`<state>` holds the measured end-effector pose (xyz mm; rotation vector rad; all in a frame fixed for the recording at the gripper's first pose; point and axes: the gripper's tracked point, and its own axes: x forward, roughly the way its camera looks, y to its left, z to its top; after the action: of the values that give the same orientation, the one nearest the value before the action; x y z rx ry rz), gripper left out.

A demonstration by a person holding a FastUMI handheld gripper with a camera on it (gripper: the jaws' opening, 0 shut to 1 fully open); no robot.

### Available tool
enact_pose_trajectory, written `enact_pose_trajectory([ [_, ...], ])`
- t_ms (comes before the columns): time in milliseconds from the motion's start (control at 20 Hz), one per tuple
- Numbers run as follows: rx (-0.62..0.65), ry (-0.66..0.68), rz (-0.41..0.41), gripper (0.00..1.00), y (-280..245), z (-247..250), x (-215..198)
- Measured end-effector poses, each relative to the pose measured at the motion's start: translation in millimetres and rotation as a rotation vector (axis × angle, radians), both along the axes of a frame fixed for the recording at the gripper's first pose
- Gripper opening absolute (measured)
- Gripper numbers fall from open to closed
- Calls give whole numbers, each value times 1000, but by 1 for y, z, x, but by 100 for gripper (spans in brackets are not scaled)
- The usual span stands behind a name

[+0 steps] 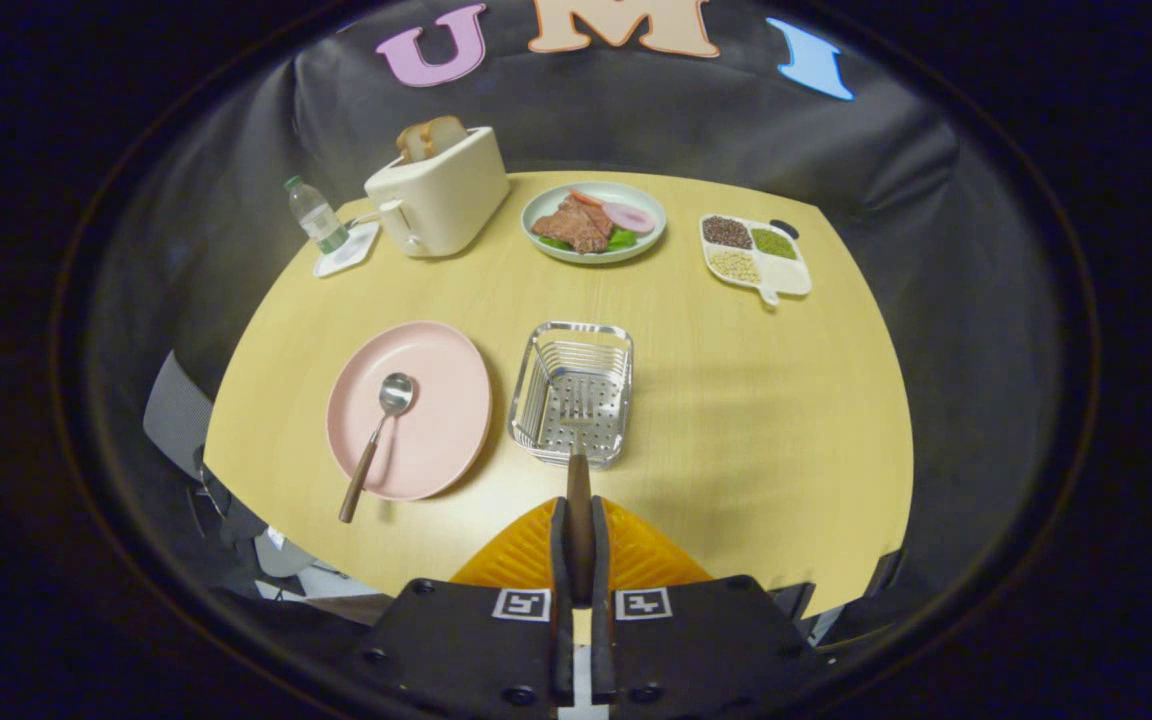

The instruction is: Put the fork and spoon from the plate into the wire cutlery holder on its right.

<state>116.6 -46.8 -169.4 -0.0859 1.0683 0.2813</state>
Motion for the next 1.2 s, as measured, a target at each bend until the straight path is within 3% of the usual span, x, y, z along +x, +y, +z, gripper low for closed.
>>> enact_pose_trajectory([
  [400,8,20,13,18,9,0,11],
  [850,29,-124,-47,100,4,16,20],
  [1200,61,-294,-129,100,0,47,24],
])
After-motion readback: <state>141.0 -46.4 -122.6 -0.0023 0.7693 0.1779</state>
